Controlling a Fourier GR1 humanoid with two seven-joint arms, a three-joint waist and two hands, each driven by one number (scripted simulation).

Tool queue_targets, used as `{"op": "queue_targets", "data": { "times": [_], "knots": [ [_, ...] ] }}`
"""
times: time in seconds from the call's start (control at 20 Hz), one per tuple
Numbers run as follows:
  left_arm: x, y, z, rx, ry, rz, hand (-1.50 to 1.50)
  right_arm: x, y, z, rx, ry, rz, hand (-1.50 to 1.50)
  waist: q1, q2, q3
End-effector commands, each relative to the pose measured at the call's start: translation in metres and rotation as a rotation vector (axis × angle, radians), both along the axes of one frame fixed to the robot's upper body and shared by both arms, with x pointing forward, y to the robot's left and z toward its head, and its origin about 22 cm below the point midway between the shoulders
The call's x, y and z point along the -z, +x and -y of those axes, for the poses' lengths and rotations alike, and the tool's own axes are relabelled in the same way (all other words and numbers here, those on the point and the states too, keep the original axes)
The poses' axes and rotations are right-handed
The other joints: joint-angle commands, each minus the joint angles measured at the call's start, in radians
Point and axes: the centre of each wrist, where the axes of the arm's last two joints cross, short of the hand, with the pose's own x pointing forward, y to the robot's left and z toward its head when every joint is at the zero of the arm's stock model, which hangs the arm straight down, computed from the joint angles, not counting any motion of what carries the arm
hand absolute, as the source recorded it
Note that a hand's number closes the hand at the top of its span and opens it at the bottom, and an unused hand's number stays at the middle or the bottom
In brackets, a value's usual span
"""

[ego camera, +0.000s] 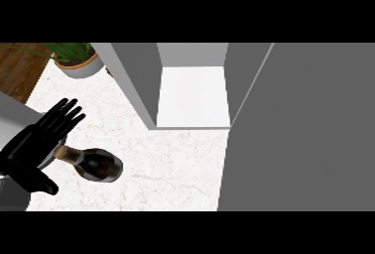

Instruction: Pick up the wine, place it into the cabinet and close the cabinet

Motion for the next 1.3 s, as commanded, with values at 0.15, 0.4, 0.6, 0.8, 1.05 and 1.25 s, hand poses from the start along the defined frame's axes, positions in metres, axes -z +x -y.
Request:
{"op": "queue_targets", "data": {
  "times": [0.15, 0.4, 0.6, 0.8, 1.05, 1.25],
  "knots": [
    [0.039, -0.002, 0.004, 0.013, 0.031, -0.023, -1.50, -0.017, -0.016, -0.004, -0.022, 0.058, 0.017, -1.50, 0.005, -0.001, 0.000],
    [0.072, -0.003, -0.006, 0.035, -0.005, -0.063, -1.50, -0.015, -0.006, 0.000, -0.025, 0.040, 0.035, -1.50, 0.002, 0.001, 0.000],
    [0.103, -0.017, 0.007, 0.031, -0.003, -0.069, -1.50, -0.011, -0.002, 0.017, -0.031, 0.029, 0.043, -1.50, -0.007, 0.004, -0.001],
    [0.111, -0.028, 0.000, 0.044, -0.009, -0.109, -1.50, -0.012, -0.015, 0.005, -0.021, 0.042, 0.044, -1.50, -0.001, 0.000, -0.001],
    [0.126, -0.022, 0.015, 0.042, -0.034, -0.118, -1.50, -0.014, -0.015, 0.001, -0.044, 0.046, 0.033, -1.50, -0.013, 0.004, -0.003],
    [0.140, -0.029, 0.031, 0.043, -0.110, -0.169, -1.50, -0.008, -0.016, 0.005, -0.044, 0.029, 0.033, -1.50, -0.010, 0.002, -0.002]
  ]
}}
